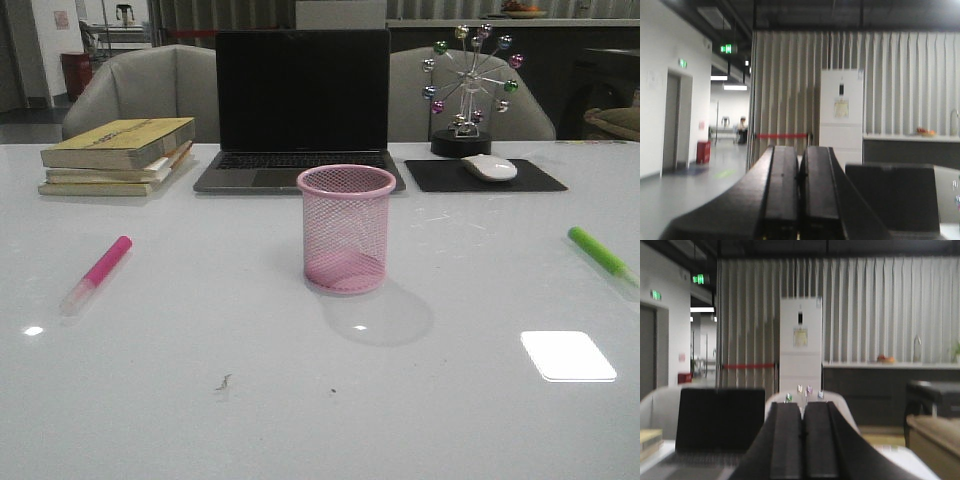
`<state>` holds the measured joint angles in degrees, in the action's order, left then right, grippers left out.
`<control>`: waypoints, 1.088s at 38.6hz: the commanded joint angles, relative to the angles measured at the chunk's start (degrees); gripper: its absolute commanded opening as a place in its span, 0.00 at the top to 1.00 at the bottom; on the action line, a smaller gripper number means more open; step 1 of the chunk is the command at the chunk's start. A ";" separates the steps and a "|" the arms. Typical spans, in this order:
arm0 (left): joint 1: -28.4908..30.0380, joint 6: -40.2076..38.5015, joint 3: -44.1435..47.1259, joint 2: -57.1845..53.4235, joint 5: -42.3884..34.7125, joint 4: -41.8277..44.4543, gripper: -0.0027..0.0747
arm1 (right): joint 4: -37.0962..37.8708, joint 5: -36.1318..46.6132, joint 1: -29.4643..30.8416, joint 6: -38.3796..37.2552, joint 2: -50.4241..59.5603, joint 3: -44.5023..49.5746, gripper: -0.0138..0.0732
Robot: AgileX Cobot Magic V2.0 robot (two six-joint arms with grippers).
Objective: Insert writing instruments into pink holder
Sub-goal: 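Move the right gripper down toward the green highlighter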
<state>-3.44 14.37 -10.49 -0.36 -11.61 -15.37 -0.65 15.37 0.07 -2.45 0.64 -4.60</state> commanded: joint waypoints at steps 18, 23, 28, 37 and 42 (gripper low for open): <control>-0.39 -0.62 -29.10 17.46 20.29 5.62 0.84 | 2.94 -25.29 0.25 -0.13 -12.49 -30.87 0.78; -0.39 -0.62 -33.55 23.77 28.17 5.62 0.84 | 2.94 -30.67 0.25 -0.13 -19.18 -35.18 0.78; -0.39 -0.62 -34.54 29.27 31.87 5.62 0.84 | 2.94 -35.22 0.25 -0.13 -25.10 -36.80 0.78; -0.39 -0.62 -34.54 36.66 34.84 5.62 0.79 | 2.94 -38.97 0.25 0.58 -32.78 -36.80 0.76; -0.39 -0.62 -34.54 39.90 34.98 4.81 0.62 | 2.94 -42.46 0.25 1.58 -35.79 -36.80 0.56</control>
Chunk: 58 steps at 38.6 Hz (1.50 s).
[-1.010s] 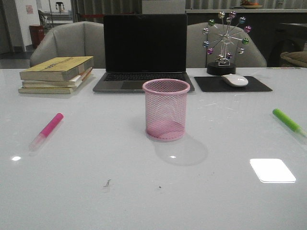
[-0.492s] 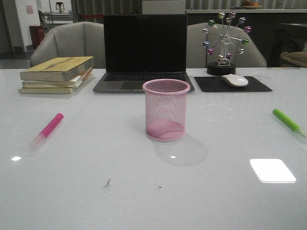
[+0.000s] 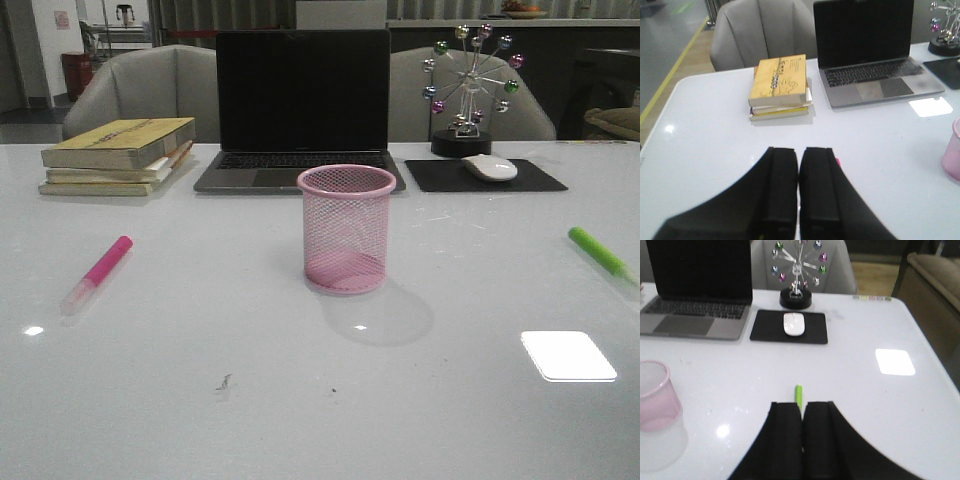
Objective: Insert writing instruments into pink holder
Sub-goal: 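Move the right gripper down toward the green highlighter, then close the right gripper on the green highlighter's body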
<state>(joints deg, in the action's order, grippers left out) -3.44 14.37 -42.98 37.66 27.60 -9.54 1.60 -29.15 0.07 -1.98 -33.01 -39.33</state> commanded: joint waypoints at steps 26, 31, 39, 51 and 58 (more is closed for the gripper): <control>-0.39 -0.62 -2.05 11.61 0.97 -6.69 0.47 | 0.58 -6.22 0.32 -2.32 -15.24 -5.50 0.19; -0.39 -0.62 -2.05 11.61 1.88 -6.80 0.47 | 0.58 -10.17 0.32 -2.51 -26.17 -12.60 0.19; -0.39 -0.62 -2.05 11.61 1.77 -6.80 0.47 | 0.44 -14.63 0.32 -2.51 -41.82 -25.28 0.19; -0.39 -0.62 -2.05 11.61 1.77 -6.80 0.47 | 0.14 -22.96 0.32 -2.46 -62.27 -44.36 0.19; -0.39 -0.62 -2.05 11.61 1.77 -6.80 0.47 | 0.14 -23.33 0.32 -2.41 -69.97 -50.58 0.19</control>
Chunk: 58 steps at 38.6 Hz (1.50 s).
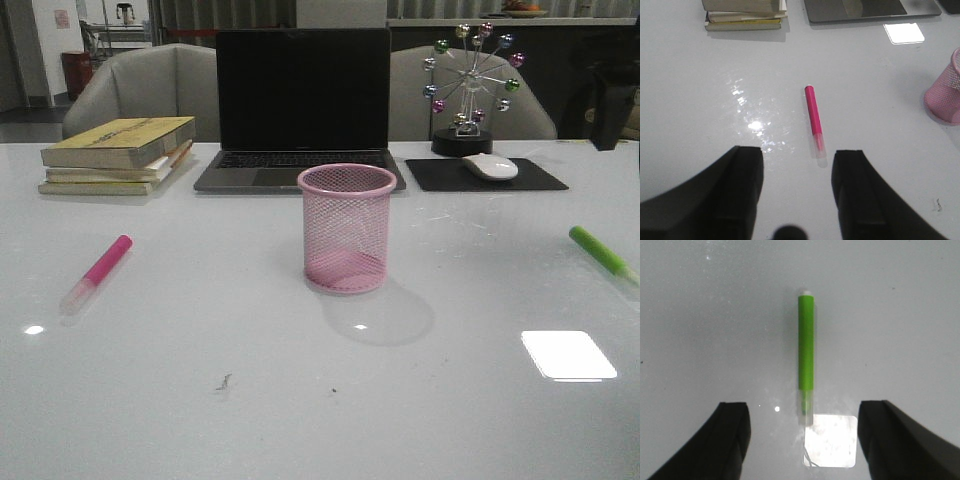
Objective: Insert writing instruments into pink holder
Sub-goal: 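Close the right gripper on the green highlighter's body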
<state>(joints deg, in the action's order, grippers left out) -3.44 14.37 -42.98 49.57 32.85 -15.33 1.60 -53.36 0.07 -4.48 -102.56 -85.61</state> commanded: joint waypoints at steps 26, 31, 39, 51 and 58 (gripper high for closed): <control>-0.39 -0.62 -2.05 -0.30 -3.48 -1.01 0.47 | 0.75 4.61 0.32 0.08 -15.04 -9.17 0.19; -0.39 -0.62 -2.05 -0.30 -3.48 -1.11 0.47 | 1.07 5.49 0.32 0.08 -16.27 -9.44 0.19; -0.39 -0.62 -2.05 -0.30 -3.48 -1.11 0.47 | 1.07 6.66 0.32 0.08 -17.51 -9.58 0.19; -0.39 -0.62 -2.05 -0.30 -3.37 -1.11 0.47 | 1.30 7.19 0.32 0.08 -19.00 -9.58 0.20; -0.39 -0.62 -2.33 -0.30 -3.24 -1.11 0.47 | 1.30 5.23 0.32 0.08 -21.55 -9.58 0.23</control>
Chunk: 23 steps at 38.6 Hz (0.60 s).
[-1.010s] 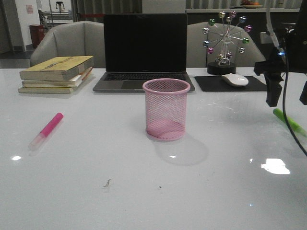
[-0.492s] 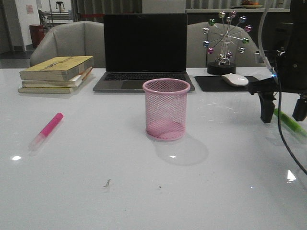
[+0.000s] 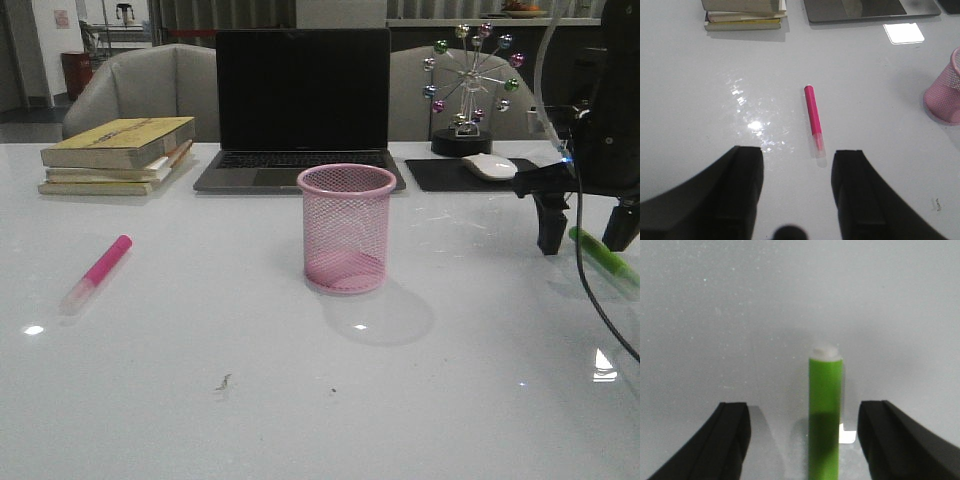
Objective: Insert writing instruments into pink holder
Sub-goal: 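Close the right gripper on the green highlighter's body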
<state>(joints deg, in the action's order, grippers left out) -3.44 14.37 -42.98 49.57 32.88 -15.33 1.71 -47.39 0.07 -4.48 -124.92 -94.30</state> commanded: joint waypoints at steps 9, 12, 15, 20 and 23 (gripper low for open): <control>-0.39 -0.62 -2.33 -0.30 -3.27 -1.11 0.47 | 1.19 -1.94 0.32 0.08 -0.68 -0.89 0.60; -0.39 -0.62 -2.33 -0.30 -3.27 -1.11 0.47 | 1.19 -1.89 0.32 0.08 -0.68 -0.89 0.75; -0.39 -0.62 -2.33 -0.30 -3.27 -1.11 0.47 | 1.19 -2.01 0.32 0.08 -0.68 -0.89 0.77; -0.39 -0.62 -2.33 -0.30 -3.27 -1.11 0.47 | 1.19 -2.92 0.32 0.08 -0.09 -0.89 0.76; -0.39 -0.62 -2.33 -0.30 -3.27 -1.11 0.47 | 1.19 -3.21 0.32 0.08 1.00 -0.89 0.76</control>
<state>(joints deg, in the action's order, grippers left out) -3.44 14.37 -43.10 49.57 33.11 -15.33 0.00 -47.98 0.00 -4.61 -126.09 -95.36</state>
